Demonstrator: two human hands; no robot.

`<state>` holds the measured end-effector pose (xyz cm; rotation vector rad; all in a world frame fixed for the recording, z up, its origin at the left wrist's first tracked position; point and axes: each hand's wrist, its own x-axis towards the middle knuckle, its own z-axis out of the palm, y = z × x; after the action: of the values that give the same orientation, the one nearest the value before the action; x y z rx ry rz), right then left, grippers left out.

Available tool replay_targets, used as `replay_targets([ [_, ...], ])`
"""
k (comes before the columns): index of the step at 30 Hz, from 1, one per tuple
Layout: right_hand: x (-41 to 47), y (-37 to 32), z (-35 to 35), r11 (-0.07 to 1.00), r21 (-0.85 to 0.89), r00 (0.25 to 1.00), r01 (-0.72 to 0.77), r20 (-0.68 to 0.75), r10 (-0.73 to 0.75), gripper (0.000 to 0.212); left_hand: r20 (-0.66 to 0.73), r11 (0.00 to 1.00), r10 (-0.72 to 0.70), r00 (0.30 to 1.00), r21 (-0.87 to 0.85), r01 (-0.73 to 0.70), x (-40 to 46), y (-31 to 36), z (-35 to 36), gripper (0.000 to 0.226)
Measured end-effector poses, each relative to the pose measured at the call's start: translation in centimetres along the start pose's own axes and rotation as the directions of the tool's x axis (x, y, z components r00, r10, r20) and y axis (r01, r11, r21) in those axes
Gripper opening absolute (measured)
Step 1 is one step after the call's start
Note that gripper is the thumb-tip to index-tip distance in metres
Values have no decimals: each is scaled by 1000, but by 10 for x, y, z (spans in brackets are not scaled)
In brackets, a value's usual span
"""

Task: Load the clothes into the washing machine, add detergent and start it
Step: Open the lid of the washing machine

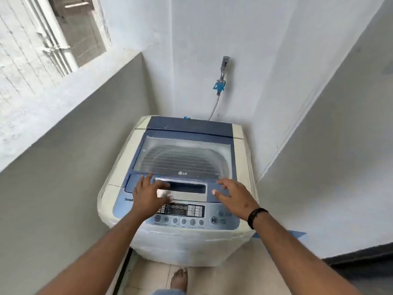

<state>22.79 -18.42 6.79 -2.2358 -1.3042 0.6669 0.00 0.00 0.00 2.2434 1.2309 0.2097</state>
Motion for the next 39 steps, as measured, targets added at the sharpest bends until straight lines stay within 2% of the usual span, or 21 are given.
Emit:
replay_targets([
  [3, 28, -1, 20, 998, 52, 998, -43, 52, 40, 36, 96, 994, 63, 993, 85, -71, 22, -8, 7, 71],
  [6, 46, -2, 47, 994, 99, 995, -55, 84, 47, 25, 62, 994, 96, 993, 51, -100, 33, -14, 21, 66],
  [12, 64, -4, 71, 977, -212, 986, 32, 168, 4, 42, 18, 987, 148, 989, 58, -149, 35, -20, 30, 61],
  [17, 85, -8, 61, 980, -198, 957, 4, 286, 54, 33, 55, 983, 143, 988, 108, -148, 35, -17, 27, 78],
  [19, 88, -12, 61, 981, -195, 951, 9, 306, 52, 30, 74, 980, 127, 989, 143, -137, 33, -15, 25, 73],
  [22, 89, -15, 63, 981, -196, 944, 10, 324, 55, 29, 105, 964, 112, 988, 231, -134, 28, -10, 24, 54],
  [25, 86, -22, 62, 961, -269, 943, 59, 331, 35, 21, 134, 959, 79, 988, 262, -112, 25, -1, 19, 68],
  [27, 80, -29, 60, 940, -326, 955, 98, 297, 3, 22, 144, 957, 71, 987, 269, -108, 25, 6, 14, 68],
  [30, 73, -41, 49, 920, -369, 977, 129, 208, -54, 20, 72, 950, 106, 992, 286, -123, 24, 17, 0, 44],
  [34, 68, -61, 19, 900, -390, 981, 193, 73, -179, 21, -67, 904, 259, 964, 369, -218, 35, 35, -34, 29],
  [37, 64, -67, -5, 866, -438, 939, 239, -123, -322, 23, -152, 870, 368, 917, 405, -282, 48, 51, -63, 28],
  [39, 67, -62, -23, 868, -455, 897, 199, -271, -349, 32, -204, 860, 412, 888, 409, -305, 57, 61, -81, 35],
])
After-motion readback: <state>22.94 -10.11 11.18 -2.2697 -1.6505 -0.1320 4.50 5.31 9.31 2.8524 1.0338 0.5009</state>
